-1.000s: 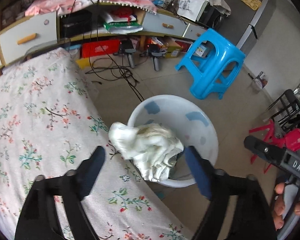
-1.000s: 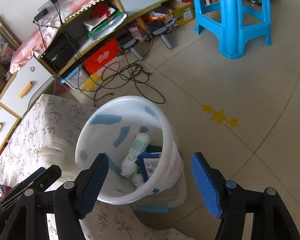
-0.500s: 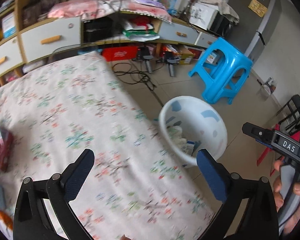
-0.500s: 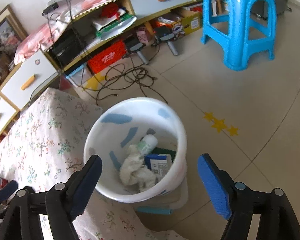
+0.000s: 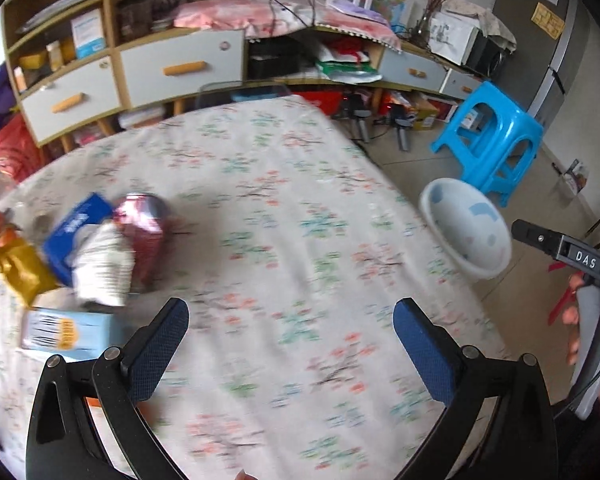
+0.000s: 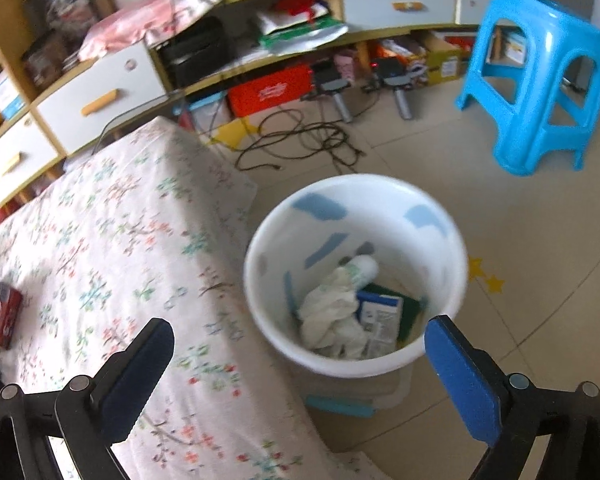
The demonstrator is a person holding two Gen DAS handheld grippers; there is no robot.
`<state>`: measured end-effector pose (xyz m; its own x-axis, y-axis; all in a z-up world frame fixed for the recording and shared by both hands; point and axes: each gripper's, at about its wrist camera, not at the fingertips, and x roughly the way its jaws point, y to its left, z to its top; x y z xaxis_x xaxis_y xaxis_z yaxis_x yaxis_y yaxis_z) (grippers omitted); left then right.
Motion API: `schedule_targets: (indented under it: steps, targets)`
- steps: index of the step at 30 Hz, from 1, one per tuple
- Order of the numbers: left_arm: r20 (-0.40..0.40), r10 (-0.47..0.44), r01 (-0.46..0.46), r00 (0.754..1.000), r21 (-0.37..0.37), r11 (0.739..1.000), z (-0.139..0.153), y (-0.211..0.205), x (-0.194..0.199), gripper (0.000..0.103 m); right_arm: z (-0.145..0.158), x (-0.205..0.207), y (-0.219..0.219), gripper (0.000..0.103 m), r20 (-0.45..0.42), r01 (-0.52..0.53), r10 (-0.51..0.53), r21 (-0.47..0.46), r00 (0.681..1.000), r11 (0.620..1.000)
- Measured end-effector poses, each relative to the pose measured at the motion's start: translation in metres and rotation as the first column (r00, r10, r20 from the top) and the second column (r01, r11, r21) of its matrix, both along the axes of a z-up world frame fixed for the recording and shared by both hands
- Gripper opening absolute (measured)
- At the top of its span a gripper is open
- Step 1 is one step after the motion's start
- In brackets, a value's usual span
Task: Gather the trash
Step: 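Move both tools back over the table toward the milk carton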
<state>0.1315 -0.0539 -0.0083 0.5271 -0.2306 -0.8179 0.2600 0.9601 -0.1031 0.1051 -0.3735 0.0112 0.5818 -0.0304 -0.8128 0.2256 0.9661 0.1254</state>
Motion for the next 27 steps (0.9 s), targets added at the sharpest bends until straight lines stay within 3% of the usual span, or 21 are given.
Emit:
schedule_targets:
  steps: [5,9,16,20,27]
  targets:
    - [0.052,0.04,-0.043,0.998,0.063,0.997,0.002,0.048,0.001,0.103,-0.003,0.002,0.033,0.103,0.018,-0.082,0.083,-0.078,0.996,0.994]
    - [0.028,0.052,-0.055,0.998,0.111,0.992,-0.003,0.083,0.007,0.103,-0.01,0.005,0.058,0.103,-0.004,-0.154,0.155,-0.152,0.988,0.976]
    - [-0.127,-0.058,0.077,0.99,0.154,0.985,-0.026,0.129,0.023,0.103,-0.019,0.01,0.08,0.103,-0.044,-0.209,0.204,-0.151,0.978,0.966]
    - [-0.134,-0.1,0.131,0.986,0.251,0.959,-0.037,0.134,0.02,0.103,-0.022,0.012,0.089,0.103,-0.059,-0.225,0.218,-0.144,0.974,0.964]
    - [-0.116,-0.094,0.127,0.989,0.328,0.936,-0.046,0.153,0.021,0.103,-0.029,0.016,0.103,0.103,-0.094,-0.254,0.242,-0.144,0.966,0.956]
